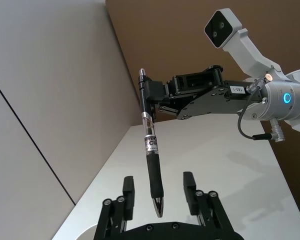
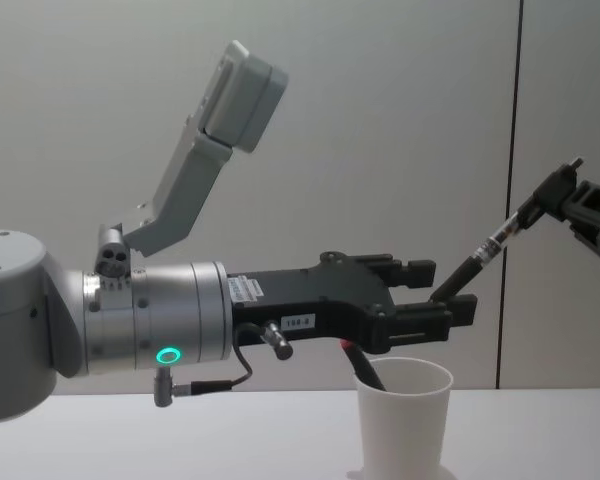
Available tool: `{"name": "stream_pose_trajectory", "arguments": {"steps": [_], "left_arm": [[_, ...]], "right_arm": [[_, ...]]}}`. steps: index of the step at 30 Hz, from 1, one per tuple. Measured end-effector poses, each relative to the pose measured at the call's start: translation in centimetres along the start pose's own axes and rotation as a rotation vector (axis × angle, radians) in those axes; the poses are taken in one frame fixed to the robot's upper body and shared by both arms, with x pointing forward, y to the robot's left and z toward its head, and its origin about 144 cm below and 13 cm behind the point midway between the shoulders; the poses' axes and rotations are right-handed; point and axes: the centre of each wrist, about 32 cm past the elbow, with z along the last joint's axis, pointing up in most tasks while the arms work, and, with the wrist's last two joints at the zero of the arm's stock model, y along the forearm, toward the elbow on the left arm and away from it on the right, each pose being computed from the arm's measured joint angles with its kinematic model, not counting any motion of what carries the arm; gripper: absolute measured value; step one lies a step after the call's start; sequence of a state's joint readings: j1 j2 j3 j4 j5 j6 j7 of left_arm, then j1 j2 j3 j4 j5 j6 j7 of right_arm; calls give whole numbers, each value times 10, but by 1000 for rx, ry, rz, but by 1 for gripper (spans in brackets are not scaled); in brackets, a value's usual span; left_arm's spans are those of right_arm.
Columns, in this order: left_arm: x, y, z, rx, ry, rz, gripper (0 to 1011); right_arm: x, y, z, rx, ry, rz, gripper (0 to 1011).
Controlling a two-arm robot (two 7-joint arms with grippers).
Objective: Place the pen into the pen holder.
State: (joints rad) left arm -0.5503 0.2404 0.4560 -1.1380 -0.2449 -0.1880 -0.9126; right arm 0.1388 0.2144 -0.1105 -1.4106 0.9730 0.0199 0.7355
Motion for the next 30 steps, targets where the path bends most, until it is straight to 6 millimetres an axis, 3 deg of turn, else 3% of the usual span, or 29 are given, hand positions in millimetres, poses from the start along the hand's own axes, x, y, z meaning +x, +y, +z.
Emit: {"name": "stream_pose_trajectory", "arguments": {"steps": [8, 14, 30], "left_arm": [[0, 0, 0, -1, 0, 0, 861], [0, 0, 0, -2, 0, 0, 1003], [0, 0, 0, -2, 0, 1, 1004]], "right_arm": [[0, 2, 2, -7, -32, 16, 128], [1, 3, 5, -10, -61, 28, 128], [12, 7, 22, -14, -148, 48, 126]]}}
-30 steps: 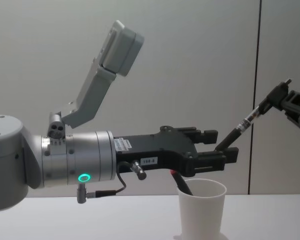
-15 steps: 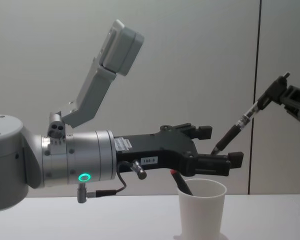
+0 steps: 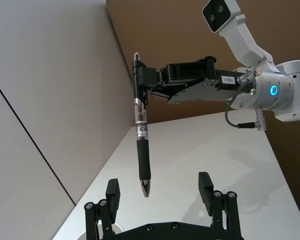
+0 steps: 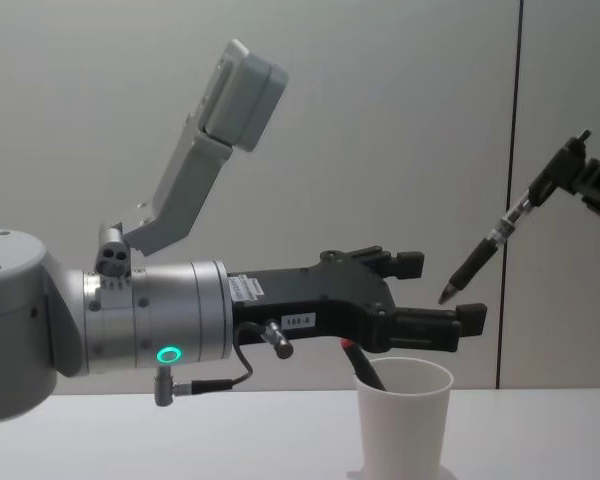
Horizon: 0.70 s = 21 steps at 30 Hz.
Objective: Place the pen into the pen holder.
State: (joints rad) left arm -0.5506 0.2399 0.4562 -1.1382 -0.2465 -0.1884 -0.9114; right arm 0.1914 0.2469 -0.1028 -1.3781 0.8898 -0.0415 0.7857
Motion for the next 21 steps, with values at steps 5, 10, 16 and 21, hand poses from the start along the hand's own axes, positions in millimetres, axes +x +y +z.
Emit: {"name": "stream_pose_trajectory", "arguments": {"steps": [5, 10, 16, 21], "left_arm": [[0, 0, 0, 0, 0, 0, 1004], [0, 0, 0, 0, 0, 0, 1004], [0, 0, 0, 0, 0, 0, 1004], [0, 0, 0, 0, 0, 0, 1004]], "right_arm": [[4, 1, 5, -4, -28, 8, 126], [9, 4, 12, -10, -62, 18, 126], [14, 8, 18, -19, -99, 27, 126], [19, 15, 25, -32, -142, 35, 126]]}}
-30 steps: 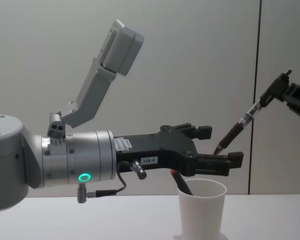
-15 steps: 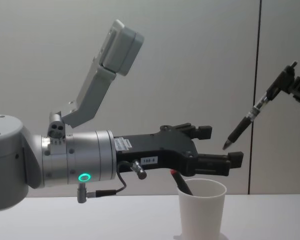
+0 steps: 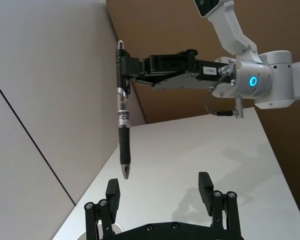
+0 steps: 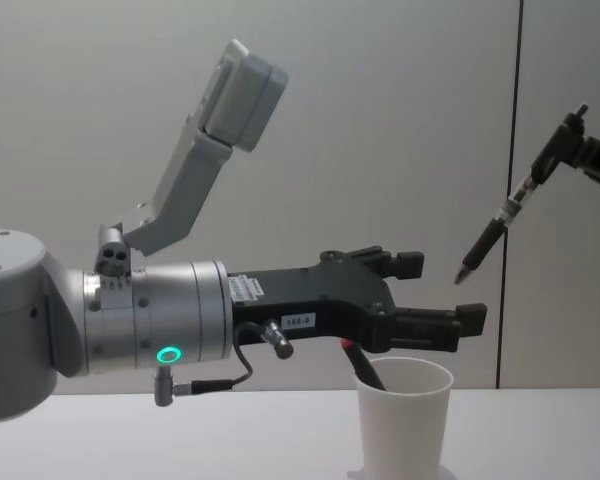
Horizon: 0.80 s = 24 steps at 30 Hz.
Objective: Place the pen into the pen holder.
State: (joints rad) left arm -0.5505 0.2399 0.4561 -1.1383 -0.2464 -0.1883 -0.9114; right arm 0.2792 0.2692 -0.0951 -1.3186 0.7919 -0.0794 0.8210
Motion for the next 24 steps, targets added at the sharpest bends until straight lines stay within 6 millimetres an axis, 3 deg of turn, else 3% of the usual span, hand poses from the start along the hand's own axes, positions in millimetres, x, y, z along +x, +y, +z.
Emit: {"name": "stream_pose_trajectory", "arguments": {"steps": [24], "left_arm": [[0, 0, 0, 0, 0, 0, 1004]], "right_arm": [[19, 26, 7, -131, -146, 18, 126]]}}
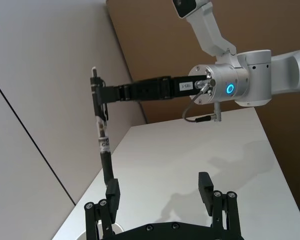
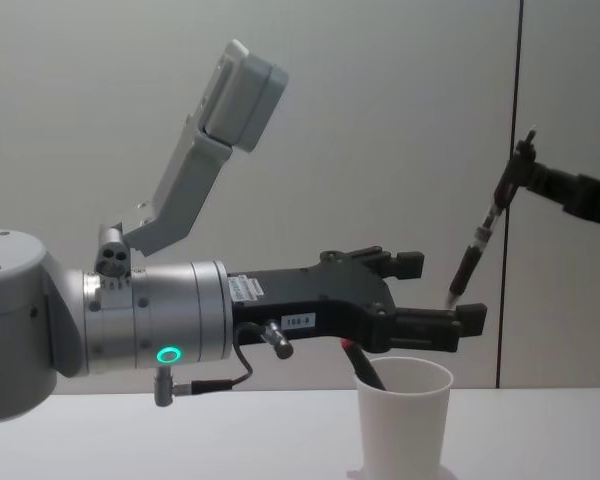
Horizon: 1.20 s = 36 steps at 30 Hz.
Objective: Place the pen into the pen holder.
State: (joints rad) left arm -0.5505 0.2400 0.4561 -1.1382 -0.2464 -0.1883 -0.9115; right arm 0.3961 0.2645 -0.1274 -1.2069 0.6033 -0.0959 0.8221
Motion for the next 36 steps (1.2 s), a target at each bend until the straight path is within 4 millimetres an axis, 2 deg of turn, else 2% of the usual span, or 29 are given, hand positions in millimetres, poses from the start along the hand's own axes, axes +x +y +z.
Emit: {"name": "stream_pose_trajectory", "arguments": {"steps": [36], "left_arm": [[0, 0, 0, 0, 0, 0, 1004]], "right_arm": [[6, 34, -27, -97, -13, -9, 126]]}}
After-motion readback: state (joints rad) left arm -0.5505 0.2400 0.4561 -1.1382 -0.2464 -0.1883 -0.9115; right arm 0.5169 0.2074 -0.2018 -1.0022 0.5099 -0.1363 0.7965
